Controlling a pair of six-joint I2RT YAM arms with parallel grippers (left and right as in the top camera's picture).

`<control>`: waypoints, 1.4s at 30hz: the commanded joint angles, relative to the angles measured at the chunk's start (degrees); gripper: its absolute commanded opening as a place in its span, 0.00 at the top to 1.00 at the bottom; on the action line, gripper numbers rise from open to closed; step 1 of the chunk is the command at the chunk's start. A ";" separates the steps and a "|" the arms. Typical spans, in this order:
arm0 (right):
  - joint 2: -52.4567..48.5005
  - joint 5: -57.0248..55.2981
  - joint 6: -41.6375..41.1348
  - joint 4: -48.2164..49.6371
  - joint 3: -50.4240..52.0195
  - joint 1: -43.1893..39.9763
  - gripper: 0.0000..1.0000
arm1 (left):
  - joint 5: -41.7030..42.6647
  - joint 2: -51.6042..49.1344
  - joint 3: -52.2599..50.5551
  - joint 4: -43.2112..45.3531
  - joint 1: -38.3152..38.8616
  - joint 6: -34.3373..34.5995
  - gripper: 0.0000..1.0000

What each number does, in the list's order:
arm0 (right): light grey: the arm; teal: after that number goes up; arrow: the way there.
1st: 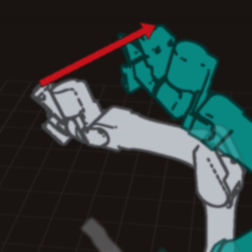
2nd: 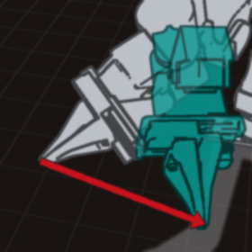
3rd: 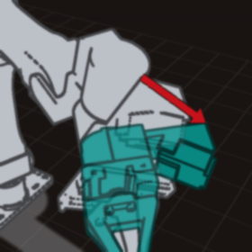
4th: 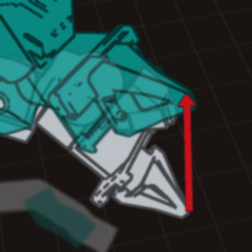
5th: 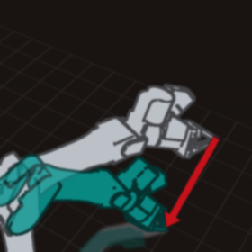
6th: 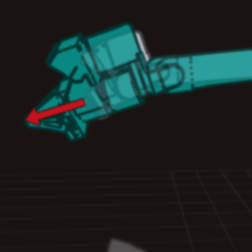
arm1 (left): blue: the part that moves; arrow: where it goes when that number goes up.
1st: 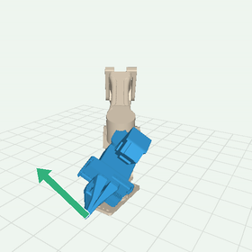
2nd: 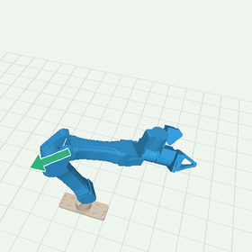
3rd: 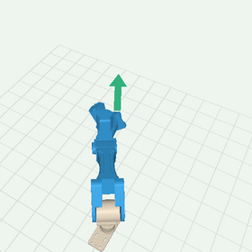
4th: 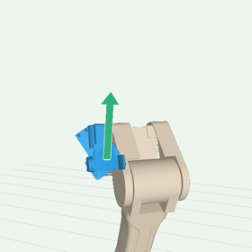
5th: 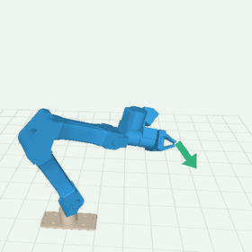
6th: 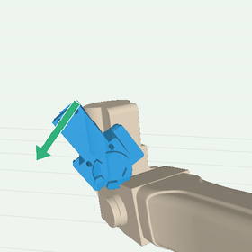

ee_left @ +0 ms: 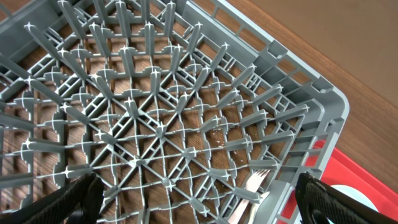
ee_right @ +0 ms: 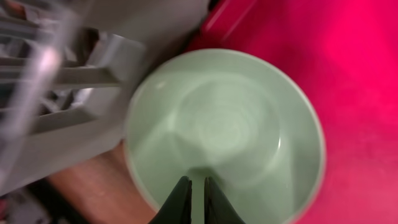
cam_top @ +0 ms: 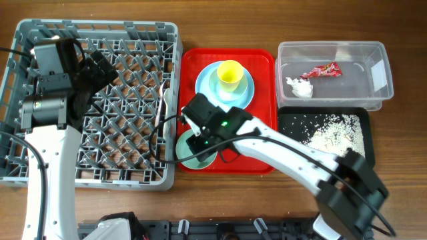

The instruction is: Sort waste into correct bins and load items into the dishwasher rack

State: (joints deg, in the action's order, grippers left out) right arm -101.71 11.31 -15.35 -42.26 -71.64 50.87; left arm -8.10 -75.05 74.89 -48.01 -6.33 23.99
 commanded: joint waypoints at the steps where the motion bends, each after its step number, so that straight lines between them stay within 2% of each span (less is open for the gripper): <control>1: -5.90 -2.40 0.15 0.85 0.11 0.11 0.90 | -0.35 -0.02 0.33 0.13 -0.28 0.70 0.00; 3: -8.02 -4.79 0.04 0.74 0.09 0.02 0.96 | -0.35 -0.02 0.33 0.13 -0.28 0.70 0.00; 9: -6.82 -17.53 -7.10 -1.25 0.07 -1.05 0.96 | -0.35 -0.02 0.33 0.11 -0.28 0.70 0.00; 19: 1.55 -17.97 -5.64 -0.61 -1.88 -7.85 0.95 | -0.35 -0.02 0.33 0.13 -0.28 0.70 0.00; 24: 8.61 -17.07 -5.64 -3.91 -1.88 -12.52 0.96 | -0.35 -0.02 0.33 0.13 -0.28 0.70 0.00; 28: 16.92 -22.40 -5.60 -8.02 -1.88 -20.31 0.93 | -0.35 -0.02 0.33 0.13 -0.28 0.70 0.00; 32: 24.15 -22.91 -5.25 -13.00 -1.88 -31.58 0.93 | -0.35 -0.02 0.33 0.13 -0.28 0.70 0.00; 39: 34.14 -21.33 -7.39 -20.41 -1.88 -60.11 0.93 | -0.35 -0.02 0.33 0.13 -0.28 0.70 0.00; 40: 35.15 -21.38 -7.32 -20.98 -1.88 -64.30 0.79 | -0.35 -0.02 0.33 0.13 -0.28 0.70 0.00; 41: 35.60 -21.42 -7.26 -21.31 -1.88 -66.49 0.50 | -0.35 -0.02 0.33 0.13 -0.28 0.70 0.00; 42: 36.11 -21.59 -7.10 -21.73 -1.88 -69.64 0.00 | -0.35 -0.02 0.33 0.13 -0.28 0.70 0.00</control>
State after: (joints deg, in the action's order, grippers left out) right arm -68.03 -10.15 -21.82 -63.00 -72.49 -11.31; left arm -8.10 -75.05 74.89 -47.99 -6.33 23.97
